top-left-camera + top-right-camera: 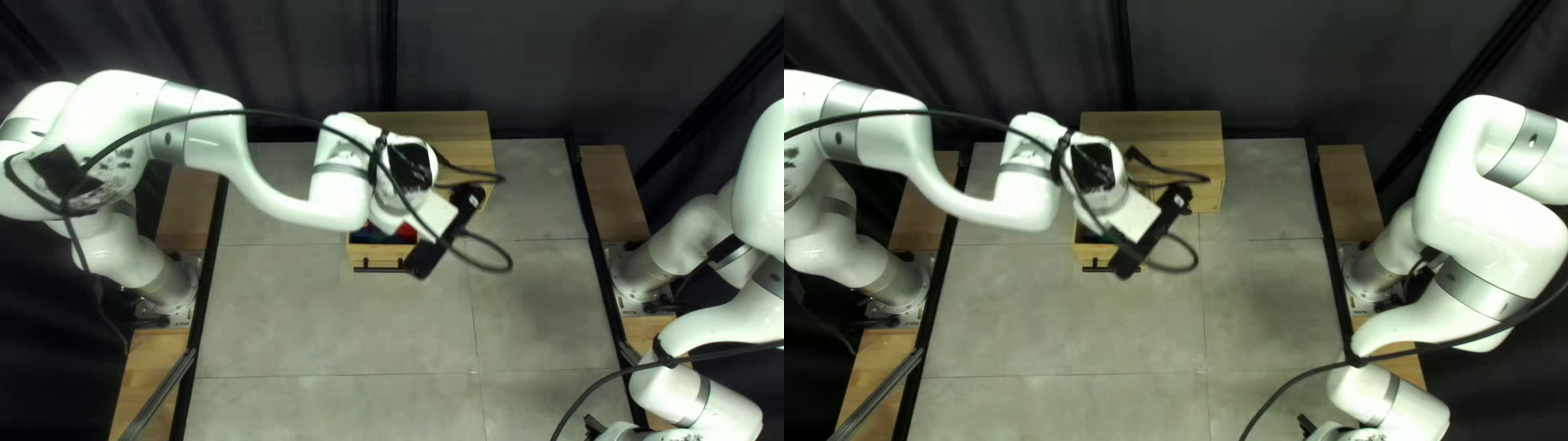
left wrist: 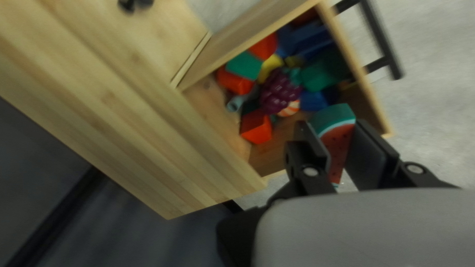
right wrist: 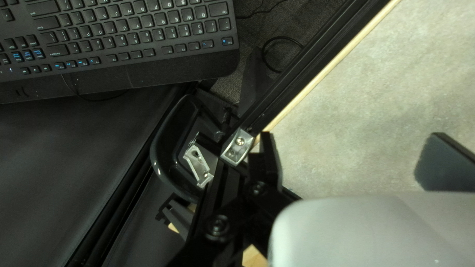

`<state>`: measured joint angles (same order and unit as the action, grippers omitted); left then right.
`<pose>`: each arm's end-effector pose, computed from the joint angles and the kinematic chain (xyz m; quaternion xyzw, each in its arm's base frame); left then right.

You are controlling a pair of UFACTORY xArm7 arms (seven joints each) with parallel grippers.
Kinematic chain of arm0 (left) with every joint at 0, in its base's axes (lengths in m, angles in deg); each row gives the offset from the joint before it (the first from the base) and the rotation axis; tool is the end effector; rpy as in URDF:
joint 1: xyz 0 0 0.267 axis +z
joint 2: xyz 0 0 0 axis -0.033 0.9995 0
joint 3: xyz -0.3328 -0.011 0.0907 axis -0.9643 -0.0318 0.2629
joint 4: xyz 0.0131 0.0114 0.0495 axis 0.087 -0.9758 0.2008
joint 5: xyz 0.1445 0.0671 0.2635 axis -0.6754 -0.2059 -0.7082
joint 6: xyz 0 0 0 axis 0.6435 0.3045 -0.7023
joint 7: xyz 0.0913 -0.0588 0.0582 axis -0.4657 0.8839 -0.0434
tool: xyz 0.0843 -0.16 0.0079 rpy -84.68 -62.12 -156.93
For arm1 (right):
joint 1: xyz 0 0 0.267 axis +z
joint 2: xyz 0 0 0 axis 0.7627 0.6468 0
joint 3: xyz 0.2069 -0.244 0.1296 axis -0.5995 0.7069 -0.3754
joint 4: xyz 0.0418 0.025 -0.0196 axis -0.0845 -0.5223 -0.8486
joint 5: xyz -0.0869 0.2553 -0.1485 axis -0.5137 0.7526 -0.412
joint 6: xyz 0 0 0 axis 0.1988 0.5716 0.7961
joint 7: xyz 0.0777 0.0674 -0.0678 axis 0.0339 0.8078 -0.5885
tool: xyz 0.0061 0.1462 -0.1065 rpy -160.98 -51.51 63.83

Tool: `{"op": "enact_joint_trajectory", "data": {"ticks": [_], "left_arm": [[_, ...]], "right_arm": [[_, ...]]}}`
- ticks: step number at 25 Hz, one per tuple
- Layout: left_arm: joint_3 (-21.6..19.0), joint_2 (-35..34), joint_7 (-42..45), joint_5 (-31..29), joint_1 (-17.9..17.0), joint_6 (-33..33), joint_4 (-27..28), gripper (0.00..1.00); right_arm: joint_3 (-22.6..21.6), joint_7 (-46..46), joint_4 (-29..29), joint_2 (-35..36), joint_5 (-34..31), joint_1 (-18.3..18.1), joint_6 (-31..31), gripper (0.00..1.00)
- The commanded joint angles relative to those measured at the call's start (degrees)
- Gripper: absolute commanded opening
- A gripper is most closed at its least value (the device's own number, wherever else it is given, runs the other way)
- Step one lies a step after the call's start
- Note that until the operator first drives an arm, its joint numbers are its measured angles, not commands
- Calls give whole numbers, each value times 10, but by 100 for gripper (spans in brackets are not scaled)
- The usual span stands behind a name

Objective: Open drawers and place objects into drawer and close

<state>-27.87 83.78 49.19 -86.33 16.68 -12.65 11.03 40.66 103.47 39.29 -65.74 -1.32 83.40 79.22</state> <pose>0.4646 0.0975 0.2658 -0.9617 0.2406 0.0590 0.1178 0.1837 0.3446 0.1663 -0.9476 -0.3152 0.0461 0.0241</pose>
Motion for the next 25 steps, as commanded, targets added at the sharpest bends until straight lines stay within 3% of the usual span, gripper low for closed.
{"op": "enact_joint_trajectory", "data": {"ticks": [1, 8, 13, 17, 25], "left_arm": [[13, 9, 51, 14, 10, -21, -10, 100], [13, -28, 93, 24, 8, -1, -25, 100], [-30, -89, 64, 21, -33, 1, -77, 100], [-65, -104, -22, 18, -70, -4, -99, 100], [-102, -52, -238, 46, -102, 30, -55, 100]], "right_arm": [[0, 0, 0, 0, 0, 0, 0, 100], [0, 0, 0, 0, 0, 0, 0, 100], [0, 0, 0, 0, 0, 0, 0, 100], [0, 0, 0, 0, 0, 0, 0, 100], [0, 0, 0, 0, 0, 0, 0, 100]]}}
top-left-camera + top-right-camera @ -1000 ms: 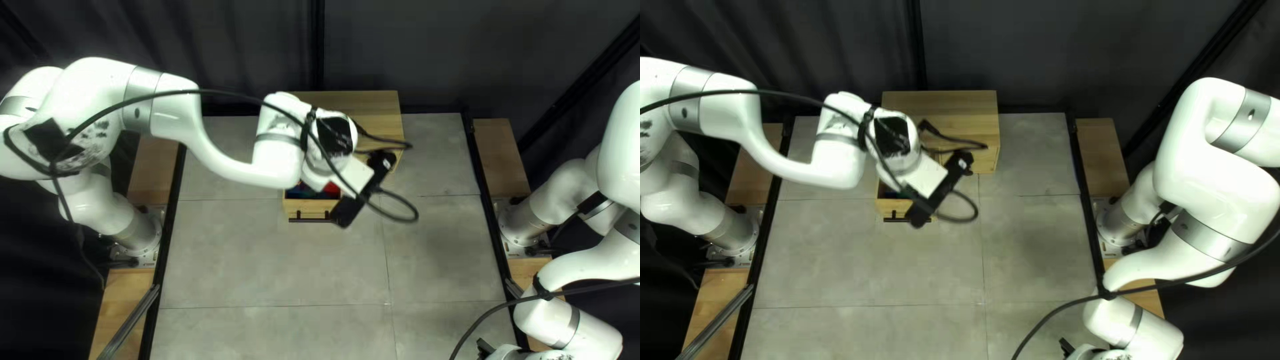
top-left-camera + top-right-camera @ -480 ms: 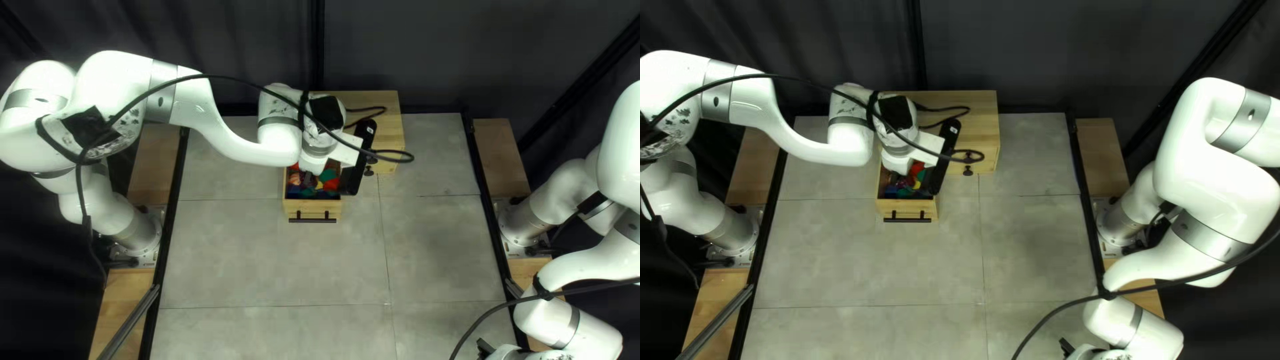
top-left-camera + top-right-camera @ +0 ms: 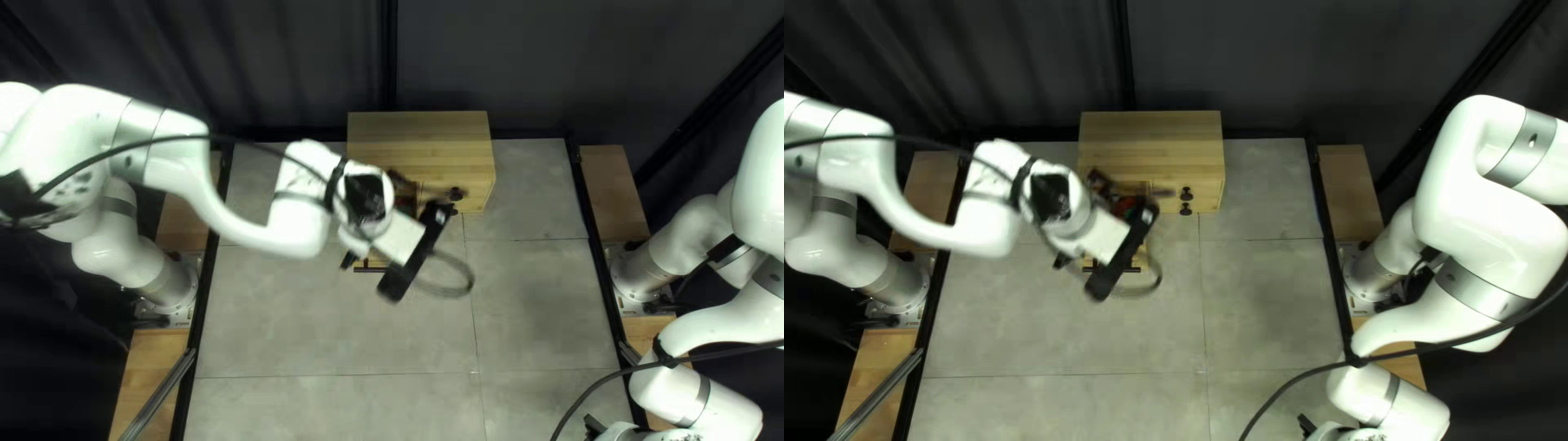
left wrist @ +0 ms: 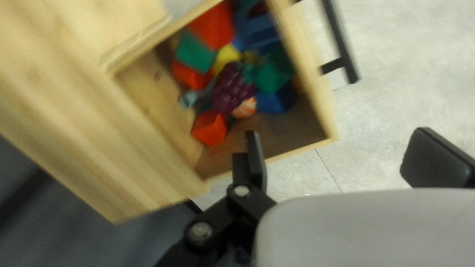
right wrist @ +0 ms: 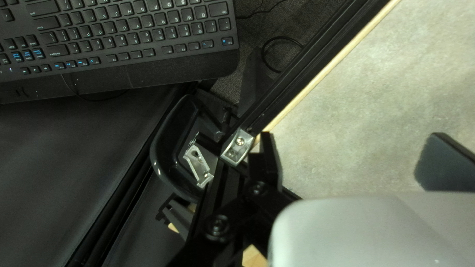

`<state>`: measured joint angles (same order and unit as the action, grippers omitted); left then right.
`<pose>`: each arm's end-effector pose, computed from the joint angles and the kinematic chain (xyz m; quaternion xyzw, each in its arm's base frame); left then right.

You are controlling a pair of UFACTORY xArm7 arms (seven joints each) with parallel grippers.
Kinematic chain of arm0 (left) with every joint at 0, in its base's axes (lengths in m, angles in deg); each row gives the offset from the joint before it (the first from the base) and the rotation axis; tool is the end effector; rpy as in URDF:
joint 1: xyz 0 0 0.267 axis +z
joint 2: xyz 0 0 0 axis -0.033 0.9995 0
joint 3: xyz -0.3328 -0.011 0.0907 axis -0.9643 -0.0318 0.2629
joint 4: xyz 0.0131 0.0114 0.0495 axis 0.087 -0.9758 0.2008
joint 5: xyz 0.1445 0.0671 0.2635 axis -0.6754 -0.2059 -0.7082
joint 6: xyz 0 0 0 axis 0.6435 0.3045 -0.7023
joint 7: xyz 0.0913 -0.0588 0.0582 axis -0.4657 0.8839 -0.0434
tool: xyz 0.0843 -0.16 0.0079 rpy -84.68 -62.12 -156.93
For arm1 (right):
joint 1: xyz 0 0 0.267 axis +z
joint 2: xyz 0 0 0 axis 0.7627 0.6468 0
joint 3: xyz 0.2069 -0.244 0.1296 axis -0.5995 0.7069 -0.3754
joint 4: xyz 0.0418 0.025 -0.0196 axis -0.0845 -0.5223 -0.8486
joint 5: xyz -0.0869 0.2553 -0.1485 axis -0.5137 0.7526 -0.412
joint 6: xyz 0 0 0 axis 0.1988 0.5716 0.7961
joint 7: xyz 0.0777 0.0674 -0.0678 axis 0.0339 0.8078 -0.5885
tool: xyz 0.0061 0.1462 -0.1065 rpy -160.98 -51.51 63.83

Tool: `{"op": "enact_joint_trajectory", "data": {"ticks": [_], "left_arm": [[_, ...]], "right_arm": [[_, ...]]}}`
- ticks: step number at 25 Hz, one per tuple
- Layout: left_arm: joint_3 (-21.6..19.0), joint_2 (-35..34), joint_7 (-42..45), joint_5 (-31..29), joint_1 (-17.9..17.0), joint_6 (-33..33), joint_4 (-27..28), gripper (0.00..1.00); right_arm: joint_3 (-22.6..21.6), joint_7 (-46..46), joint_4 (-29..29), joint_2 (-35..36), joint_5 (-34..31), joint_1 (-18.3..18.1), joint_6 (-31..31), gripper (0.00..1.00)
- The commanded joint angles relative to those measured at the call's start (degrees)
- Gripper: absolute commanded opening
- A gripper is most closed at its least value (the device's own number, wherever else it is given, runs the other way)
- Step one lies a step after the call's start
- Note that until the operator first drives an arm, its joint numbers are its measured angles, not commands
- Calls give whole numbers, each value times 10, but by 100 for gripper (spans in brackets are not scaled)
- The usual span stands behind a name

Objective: Open drawers and place objects into drawer and close

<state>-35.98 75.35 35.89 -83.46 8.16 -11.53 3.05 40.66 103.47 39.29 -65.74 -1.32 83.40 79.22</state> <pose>0.4179 -0.0377 0.2770 -0.8720 0.4716 0.0643 0.1148 0.1837 0.3446 0.1663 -0.9476 -0.3152 0.0461 0.0241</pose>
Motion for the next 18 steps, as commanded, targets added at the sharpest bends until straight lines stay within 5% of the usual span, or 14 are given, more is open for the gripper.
{"op": "enact_joint_trajectory", "data": {"ticks": [1, 18], "left_arm": [[-26, 42, -126, 18, -21, 25, 33, 100], [-35, 81, -151, 12, -33, 45, 68, 100]], "right_arm": [[0, 0, 0, 0, 0, 0, 0, 100], [0, 0, 0, 0, 0, 0, 0, 100]]}}
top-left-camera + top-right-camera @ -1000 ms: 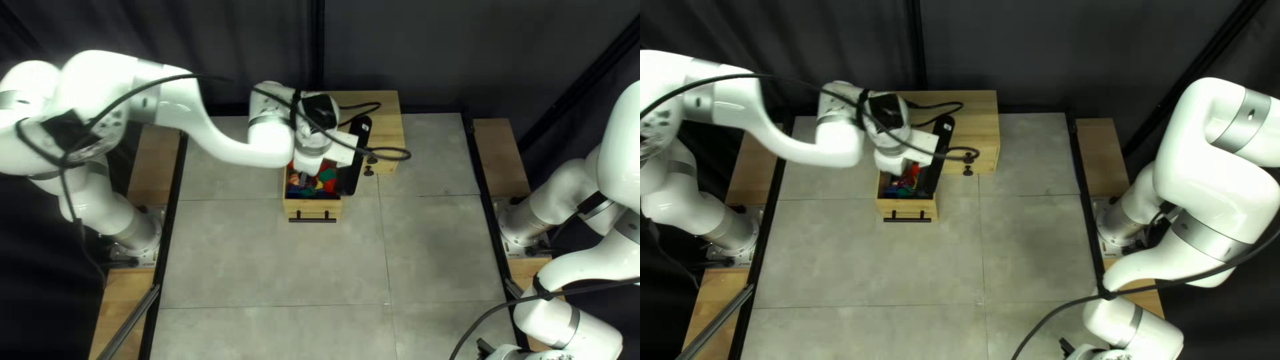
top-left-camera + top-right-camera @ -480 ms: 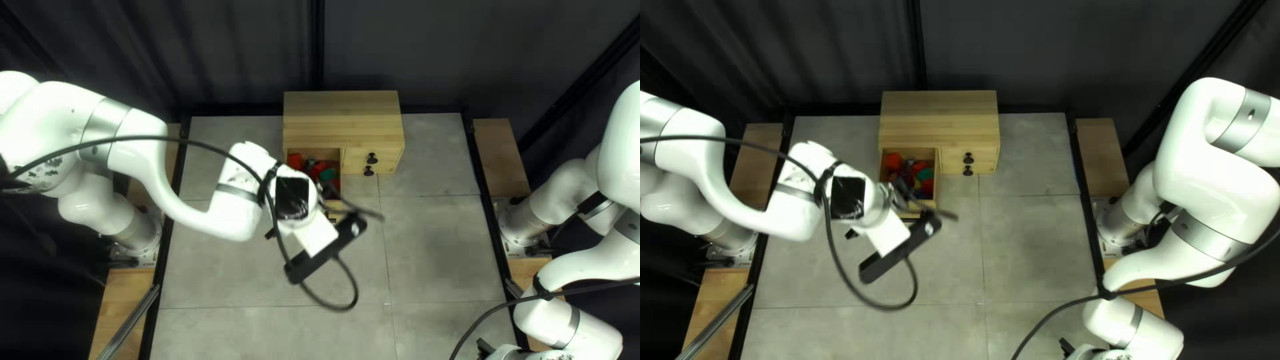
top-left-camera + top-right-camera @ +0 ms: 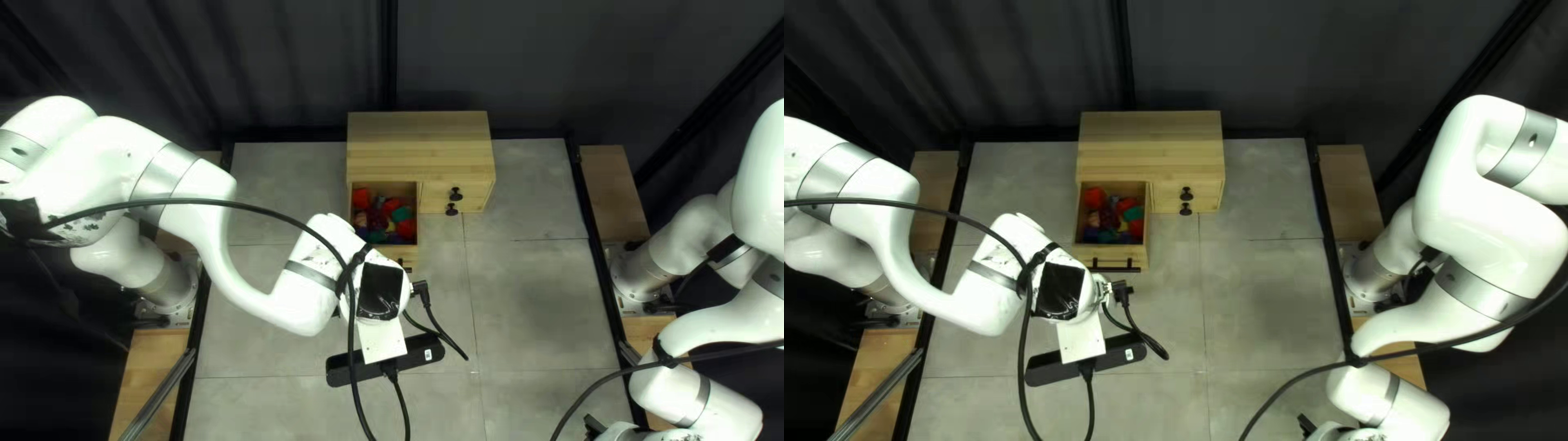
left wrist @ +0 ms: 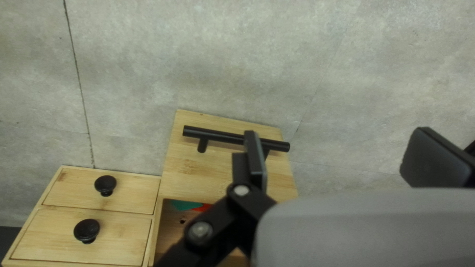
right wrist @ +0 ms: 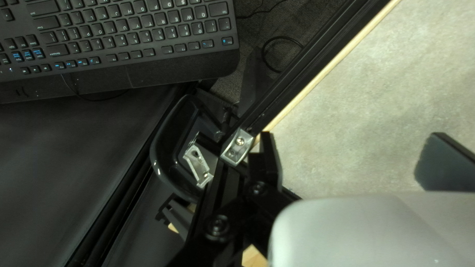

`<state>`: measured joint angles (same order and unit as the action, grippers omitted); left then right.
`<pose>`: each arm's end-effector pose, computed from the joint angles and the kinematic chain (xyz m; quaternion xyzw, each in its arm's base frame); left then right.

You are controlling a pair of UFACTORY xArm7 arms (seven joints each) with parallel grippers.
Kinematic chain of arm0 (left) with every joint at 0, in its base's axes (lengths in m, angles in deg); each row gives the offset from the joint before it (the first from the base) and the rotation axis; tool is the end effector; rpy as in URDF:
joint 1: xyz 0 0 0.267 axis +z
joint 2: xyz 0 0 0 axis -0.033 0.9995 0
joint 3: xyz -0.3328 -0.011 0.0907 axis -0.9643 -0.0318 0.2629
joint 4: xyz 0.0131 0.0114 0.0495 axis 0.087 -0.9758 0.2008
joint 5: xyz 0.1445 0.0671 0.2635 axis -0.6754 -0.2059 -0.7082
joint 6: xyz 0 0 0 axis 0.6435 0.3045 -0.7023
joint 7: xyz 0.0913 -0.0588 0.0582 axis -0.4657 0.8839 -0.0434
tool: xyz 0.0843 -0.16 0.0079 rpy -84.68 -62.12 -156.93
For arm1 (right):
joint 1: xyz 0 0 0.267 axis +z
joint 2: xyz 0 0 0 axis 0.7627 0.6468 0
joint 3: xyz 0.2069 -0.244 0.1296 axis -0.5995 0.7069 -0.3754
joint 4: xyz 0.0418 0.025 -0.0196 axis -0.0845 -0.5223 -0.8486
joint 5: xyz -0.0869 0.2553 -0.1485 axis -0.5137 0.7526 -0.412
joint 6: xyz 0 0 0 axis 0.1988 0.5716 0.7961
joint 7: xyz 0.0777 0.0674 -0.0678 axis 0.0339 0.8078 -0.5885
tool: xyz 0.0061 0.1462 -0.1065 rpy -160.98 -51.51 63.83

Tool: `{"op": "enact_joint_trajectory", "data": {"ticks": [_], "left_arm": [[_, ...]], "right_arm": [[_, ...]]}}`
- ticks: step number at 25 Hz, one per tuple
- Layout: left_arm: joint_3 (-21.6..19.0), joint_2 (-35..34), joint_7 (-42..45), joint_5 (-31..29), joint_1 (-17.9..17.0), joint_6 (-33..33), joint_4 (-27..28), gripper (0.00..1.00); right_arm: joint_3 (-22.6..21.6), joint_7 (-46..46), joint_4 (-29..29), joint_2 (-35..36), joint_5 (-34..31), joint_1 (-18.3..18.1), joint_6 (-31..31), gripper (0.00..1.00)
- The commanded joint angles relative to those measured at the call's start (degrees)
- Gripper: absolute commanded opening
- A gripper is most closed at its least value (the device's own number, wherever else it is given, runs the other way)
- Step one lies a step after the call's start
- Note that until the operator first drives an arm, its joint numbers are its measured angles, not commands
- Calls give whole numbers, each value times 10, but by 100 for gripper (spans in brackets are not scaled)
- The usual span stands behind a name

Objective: Open drawers and place objects into drawer and close

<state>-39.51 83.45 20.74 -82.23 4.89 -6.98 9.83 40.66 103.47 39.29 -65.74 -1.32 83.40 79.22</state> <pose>0.4263 -0.0931 0.2569 -0.7727 0.6237 0.1016 0.0595 0.1837 0.3446 0.1663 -0.9476 -0.3152 0.0461 0.0241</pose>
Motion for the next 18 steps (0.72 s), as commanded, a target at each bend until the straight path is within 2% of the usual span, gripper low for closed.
{"op": "enact_joint_trajectory", "data": {"ticks": [1, 5, 9, 13, 18], "left_arm": [[0, 0, 0, 0, 0, 0, 0, 100], [-7, -12, -43, -7, -2, -2, -11, 100], [-3, -43, -106, -39, 6, -52, -67, 100], [5, -49, -119, -74, 13, -106, -109, 100], [7, -34, -108, -101, 12, -134, -117, 100]], "right_arm": [[0, 0, 0, 0, 0, 0, 0, 100], [0, 0, 0, 0, 0, 0, 0, 100], [0, 0, 0, 0, 0, 0, 0, 100], [0, 0, 0, 0, 0, 0, 0, 100], [0, 0, 0, 0, 0, 0, 0, 100]]}}
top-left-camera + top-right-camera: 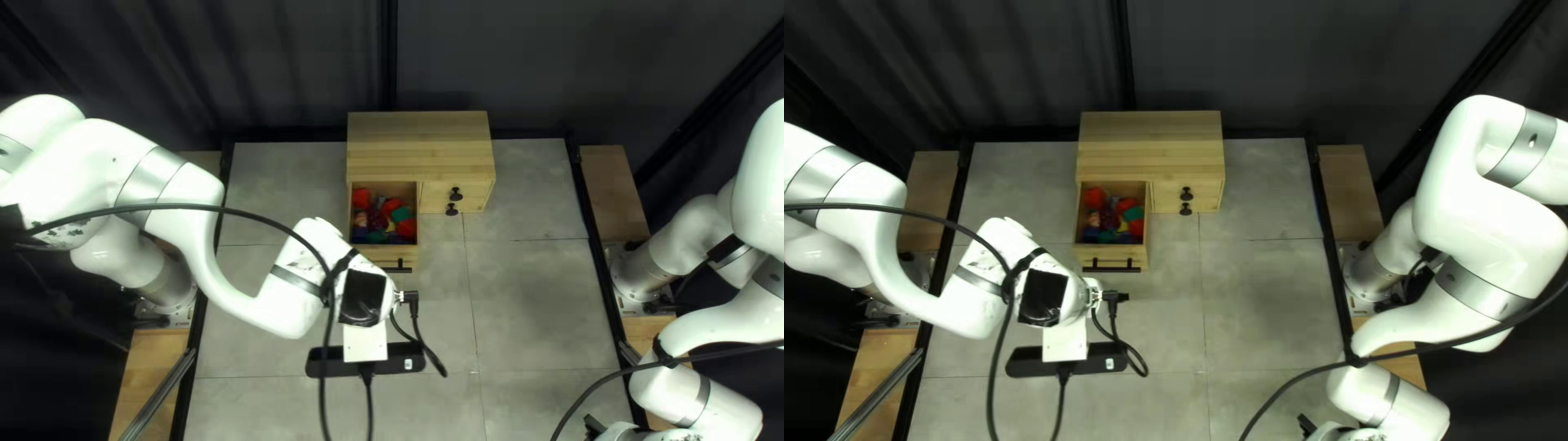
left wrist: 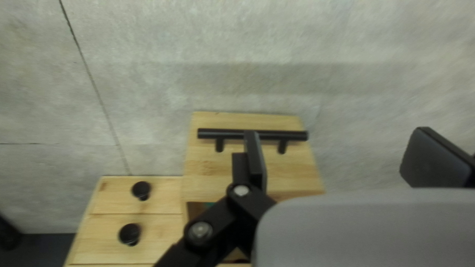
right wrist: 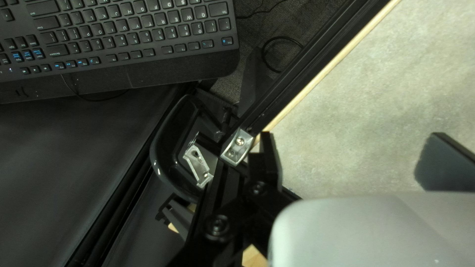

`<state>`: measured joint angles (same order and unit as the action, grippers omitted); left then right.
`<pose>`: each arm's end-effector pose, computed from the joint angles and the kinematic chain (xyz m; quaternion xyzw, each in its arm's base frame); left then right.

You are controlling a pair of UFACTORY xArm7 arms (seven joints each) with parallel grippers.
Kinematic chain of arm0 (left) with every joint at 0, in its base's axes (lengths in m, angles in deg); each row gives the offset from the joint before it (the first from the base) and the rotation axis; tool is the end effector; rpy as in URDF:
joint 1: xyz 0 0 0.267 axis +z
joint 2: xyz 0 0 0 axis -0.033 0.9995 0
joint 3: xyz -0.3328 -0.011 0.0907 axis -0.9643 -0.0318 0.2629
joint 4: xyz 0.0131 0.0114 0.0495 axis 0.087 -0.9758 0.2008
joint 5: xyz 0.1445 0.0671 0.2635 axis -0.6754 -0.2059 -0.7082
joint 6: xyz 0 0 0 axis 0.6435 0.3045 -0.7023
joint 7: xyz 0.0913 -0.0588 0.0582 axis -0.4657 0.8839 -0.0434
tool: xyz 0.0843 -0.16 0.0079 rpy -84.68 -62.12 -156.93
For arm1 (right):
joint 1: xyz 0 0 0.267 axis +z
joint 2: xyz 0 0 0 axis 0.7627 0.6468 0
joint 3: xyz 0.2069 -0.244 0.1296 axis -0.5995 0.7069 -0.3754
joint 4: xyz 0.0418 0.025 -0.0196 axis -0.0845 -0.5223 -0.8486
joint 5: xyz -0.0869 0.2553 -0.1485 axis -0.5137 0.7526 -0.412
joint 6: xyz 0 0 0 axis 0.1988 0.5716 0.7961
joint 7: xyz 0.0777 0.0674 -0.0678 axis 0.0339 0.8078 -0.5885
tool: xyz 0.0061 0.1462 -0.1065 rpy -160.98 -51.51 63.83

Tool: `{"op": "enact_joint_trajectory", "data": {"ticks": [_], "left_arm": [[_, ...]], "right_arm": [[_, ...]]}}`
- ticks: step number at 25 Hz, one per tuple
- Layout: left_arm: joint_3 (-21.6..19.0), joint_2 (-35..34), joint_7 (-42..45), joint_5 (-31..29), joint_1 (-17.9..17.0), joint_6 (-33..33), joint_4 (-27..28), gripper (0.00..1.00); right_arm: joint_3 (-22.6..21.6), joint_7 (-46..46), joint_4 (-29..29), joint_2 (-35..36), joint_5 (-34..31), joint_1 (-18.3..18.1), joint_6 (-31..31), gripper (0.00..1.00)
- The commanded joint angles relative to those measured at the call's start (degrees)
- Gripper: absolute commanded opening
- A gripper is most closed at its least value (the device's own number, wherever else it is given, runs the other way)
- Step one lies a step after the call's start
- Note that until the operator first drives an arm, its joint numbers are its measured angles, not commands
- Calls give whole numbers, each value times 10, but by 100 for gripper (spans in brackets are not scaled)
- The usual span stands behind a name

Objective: Open drawers and place objects into drawer and close

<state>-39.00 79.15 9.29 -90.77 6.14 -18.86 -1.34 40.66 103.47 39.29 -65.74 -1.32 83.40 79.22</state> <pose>0.4308 -0.0614 0.2360 -0.6722 0.7225 0.0978 0.1285 0.1837 0.3446 0.1663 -0.9476 -0.3152 0.0461 0.0241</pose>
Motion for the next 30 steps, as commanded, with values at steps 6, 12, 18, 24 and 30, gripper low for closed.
{"op": "enact_joint_trajectory", "data": {"ticks": [6, 12, 18, 24, 30], "left_arm": [[1, 19, 35, -37, -7, -24, -9, 100], [4, 38, 60, -59, -10, -26, -5, 100], [20, 57, 69, -66, 5, -52, -8, 100], [29, 66, 67, -69, 15, -73, -13, 100], [34, 60, 65, -74, 22, -91, -31, 100]], "right_arm": [[0, 0, 0, 0, 0, 0, 0, 100], [0, 0, 0, 0, 0, 0, 0, 100], [0, 0, 0, 0, 0, 0, 0, 100], [0, 0, 0, 0, 0, 0, 0, 100], [0, 0, 0, 0, 0, 0, 0, 100]]}}
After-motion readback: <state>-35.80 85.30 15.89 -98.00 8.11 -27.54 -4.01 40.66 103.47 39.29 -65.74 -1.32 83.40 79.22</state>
